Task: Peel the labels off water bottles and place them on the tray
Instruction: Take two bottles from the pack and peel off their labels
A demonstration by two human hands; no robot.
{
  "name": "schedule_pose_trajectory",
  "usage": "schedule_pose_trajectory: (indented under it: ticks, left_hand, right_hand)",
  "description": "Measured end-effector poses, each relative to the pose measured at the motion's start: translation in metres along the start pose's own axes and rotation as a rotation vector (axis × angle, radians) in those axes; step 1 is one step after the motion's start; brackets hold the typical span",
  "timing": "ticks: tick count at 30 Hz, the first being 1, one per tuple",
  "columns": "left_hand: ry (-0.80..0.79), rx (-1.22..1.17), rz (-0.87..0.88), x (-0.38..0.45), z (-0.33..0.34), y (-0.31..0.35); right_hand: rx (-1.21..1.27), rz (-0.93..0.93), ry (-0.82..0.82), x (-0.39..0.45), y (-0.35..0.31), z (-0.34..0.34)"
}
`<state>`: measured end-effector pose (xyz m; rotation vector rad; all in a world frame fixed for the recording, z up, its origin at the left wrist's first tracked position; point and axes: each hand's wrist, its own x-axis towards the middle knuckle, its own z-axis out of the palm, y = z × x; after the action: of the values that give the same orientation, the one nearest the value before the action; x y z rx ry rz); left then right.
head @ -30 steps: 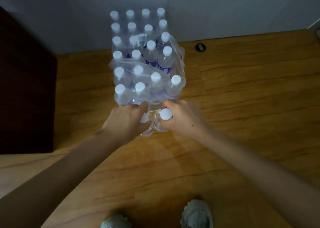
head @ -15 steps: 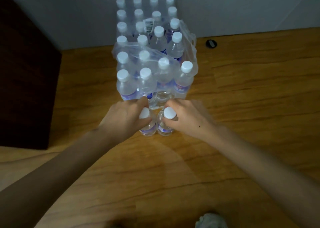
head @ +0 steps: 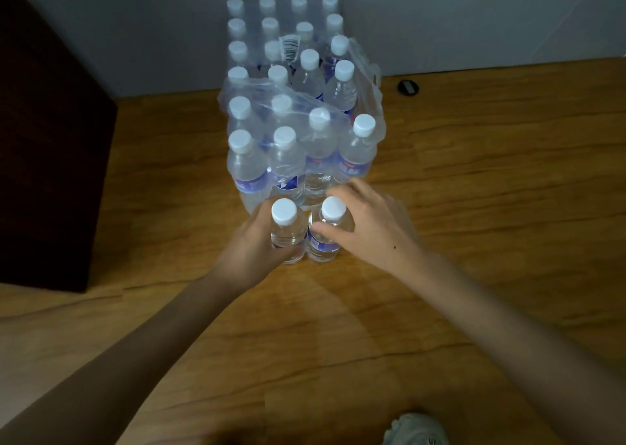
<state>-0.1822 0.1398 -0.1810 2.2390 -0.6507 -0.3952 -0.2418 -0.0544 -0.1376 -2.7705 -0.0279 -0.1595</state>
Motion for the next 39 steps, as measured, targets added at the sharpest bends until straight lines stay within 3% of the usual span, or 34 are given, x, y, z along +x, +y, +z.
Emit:
schedule_pose_trajectory:
  ticks: [5,10,13,19,28,39]
  left_hand:
    - [0.053,0.052,-0.025,-0.003,-0.005,0.0]
    - [0.134,-0.015,-0.052,-0.014,-0.036,0.013]
    - [0.186,-0.085,-0.037,-0.022,-0.055,0.028]
    - [0.237,-0.214,-0.007,-0.034,-0.071,0.05]
    - [0.222,-0.515,-0.092,-0.038,-0.068,0.064]
    - [-0.075,-0.892,-0.071,-0.061,-0.06,0.047]
  right_hand:
    - [0.076,-0.002,0.216,-0.009,-0.005,0.001]
    - [0.267,-0.2,0.478,-0.019,-0.021,-0.003]
    - [0.39,-0.233,0.365,-0.027,-0.042,0.003]
    - [0.701,0.083,-0.03,-0.038,-0.072,0.015]
    - [0.906,0.252,-0.015,-0.037,-0.081,0.015]
    - [1.317,0.31,-0.212,-0.045,-0.078,-0.005]
